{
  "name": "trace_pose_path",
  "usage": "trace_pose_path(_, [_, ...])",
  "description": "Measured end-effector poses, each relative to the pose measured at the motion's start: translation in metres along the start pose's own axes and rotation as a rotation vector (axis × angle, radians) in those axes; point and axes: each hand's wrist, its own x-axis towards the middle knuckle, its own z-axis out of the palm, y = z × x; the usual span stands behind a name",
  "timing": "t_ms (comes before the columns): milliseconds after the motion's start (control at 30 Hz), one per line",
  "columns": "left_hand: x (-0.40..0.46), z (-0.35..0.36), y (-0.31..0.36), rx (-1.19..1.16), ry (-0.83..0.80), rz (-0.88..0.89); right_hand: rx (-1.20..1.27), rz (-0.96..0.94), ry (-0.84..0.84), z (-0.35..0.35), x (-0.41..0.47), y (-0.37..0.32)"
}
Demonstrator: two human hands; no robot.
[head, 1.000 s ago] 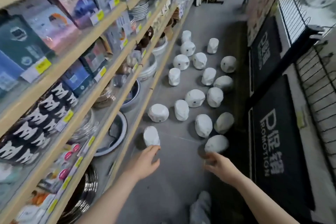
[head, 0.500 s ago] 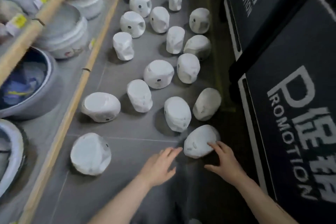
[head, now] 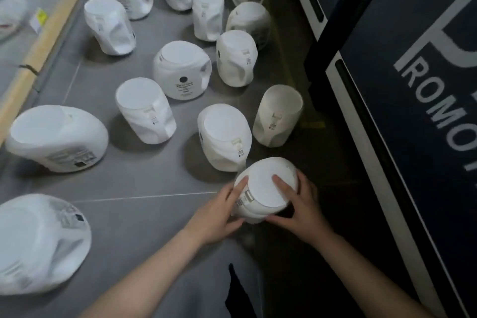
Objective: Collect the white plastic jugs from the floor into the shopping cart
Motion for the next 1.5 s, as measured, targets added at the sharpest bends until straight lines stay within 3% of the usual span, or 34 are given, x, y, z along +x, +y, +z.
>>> trace_pose_path(133, [-0.037, -0.001, -0.014, -0.013, 0.04, -0.074, -0.154, -0.084, -0.11, 0.013, -0.022, -0.02])
trace_pose_path(300, [-0.074, 0.005, -0.03, -0.001, 0.128, -0.094, -0.28, -0.285, -0.084, 0.027, -0.025, -0.016])
trace_pose_path(500, [-0.074, 0.011, -0.038, -0.132, 0.132, -0.119, -0.115, -0.343, -0.239, 0.042, 0.01, -0.008])
trace_pose_path(700, [-0.074, -0.012, -0.032, -0.175, 0.068, -0.145, 0.06, -0.35, -0.26, 0.038, 0.014, -0.017])
trace_pose_path(833, [-0.091, -0.078, 0.002, -0.182, 0.005, -0.215, 0.13, -0.334, -0.298, -0.01, 0.008, -0.064])
trace_pose_path(1033, [-0.135, -0.243, 0.111, -0.11, -0.071, -0.321, 0.17, -0.396, -0.331, -0.142, -0.011, -0.186])
trace_pose_path(1333, [-0.227, -0.466, 0.272, -0.084, 0.049, -0.412, 0.179, -0.562, -0.331, -0.343, -0.046, -0.381])
trace_pose_path(1500, [-0.286, -0.543, 0.348, -0.094, 0.196, -0.445, 0.196, -0.654, -0.349, -0.423, -0.073, -0.462])
